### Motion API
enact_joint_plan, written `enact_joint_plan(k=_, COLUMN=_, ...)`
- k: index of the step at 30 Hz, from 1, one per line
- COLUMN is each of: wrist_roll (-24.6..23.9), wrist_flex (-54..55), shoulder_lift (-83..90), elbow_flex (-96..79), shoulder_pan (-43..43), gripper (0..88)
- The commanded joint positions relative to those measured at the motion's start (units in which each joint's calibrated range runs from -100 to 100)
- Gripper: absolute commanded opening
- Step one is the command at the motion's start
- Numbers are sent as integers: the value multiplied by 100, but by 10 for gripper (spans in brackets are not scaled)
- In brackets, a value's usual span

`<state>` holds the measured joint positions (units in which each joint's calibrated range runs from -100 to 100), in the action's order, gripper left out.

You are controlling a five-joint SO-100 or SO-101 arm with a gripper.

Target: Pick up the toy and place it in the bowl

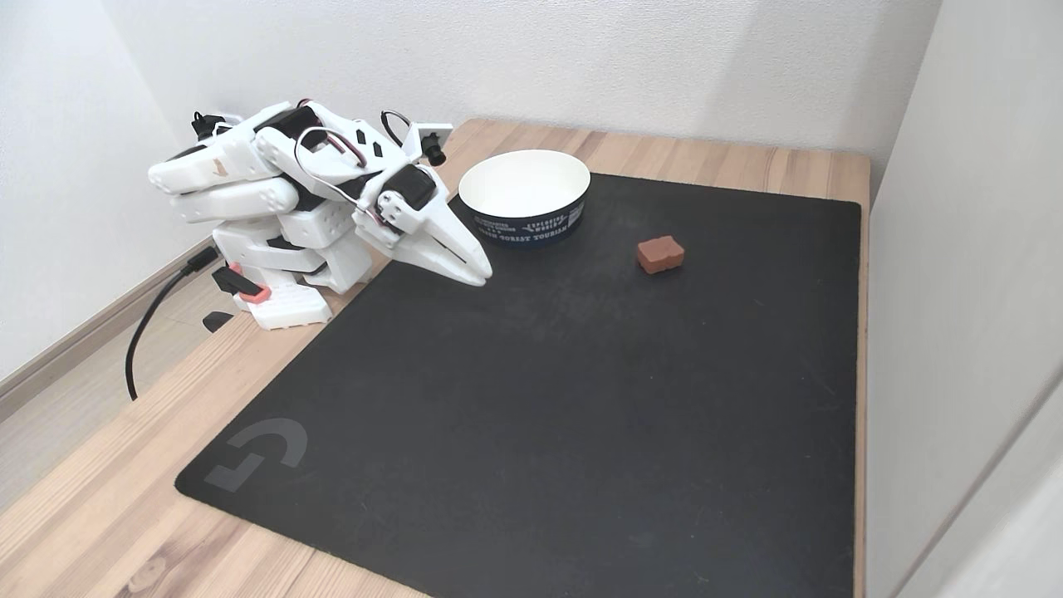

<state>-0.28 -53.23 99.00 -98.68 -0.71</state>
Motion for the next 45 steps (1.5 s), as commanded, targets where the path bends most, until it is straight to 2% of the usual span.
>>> enact_joint_plan(k=1, wrist_roll=-13, wrist_flex=-20, shoulder_lift=50, elbow_flex=-78, shoulder_pan=41, gripper=25)
enact_joint_plan(k=45, wrist_roll=-19, wrist_flex=-20, shoulder_lift=50, elbow_flex=-78, shoulder_pan=100, gripper=25)
